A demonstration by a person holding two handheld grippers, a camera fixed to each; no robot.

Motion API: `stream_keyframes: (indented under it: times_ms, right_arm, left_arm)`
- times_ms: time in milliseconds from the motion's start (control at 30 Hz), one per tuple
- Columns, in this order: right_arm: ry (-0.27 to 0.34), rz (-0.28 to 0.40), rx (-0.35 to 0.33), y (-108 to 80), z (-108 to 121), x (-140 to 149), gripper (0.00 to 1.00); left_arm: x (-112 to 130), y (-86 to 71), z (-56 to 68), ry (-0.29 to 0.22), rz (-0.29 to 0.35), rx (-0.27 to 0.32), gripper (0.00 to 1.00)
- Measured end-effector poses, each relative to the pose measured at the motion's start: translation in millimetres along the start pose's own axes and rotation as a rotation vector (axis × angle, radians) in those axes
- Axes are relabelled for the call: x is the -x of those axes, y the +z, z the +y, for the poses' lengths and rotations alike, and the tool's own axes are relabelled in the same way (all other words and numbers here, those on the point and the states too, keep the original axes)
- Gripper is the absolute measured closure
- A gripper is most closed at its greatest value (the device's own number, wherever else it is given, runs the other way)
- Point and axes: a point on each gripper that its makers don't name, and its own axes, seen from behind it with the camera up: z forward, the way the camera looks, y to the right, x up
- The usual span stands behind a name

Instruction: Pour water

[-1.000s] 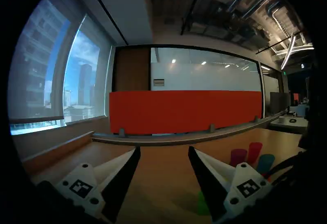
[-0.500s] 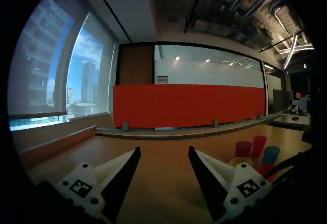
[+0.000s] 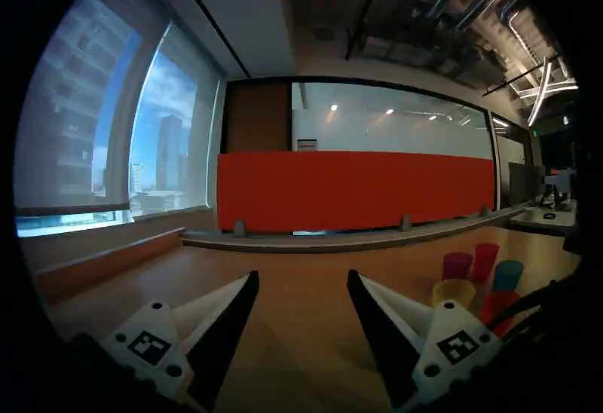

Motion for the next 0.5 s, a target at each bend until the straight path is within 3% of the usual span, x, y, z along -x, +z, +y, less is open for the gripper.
stream_keyframes:
  times_ms: [500]
  right_arm:
    - [0.007,0.001,0.006,-1.6,1,-4,0.01]
  left_arm:
    - [12,-1.2,-10.5,-0.025,-0.01,-0.014,0.14]
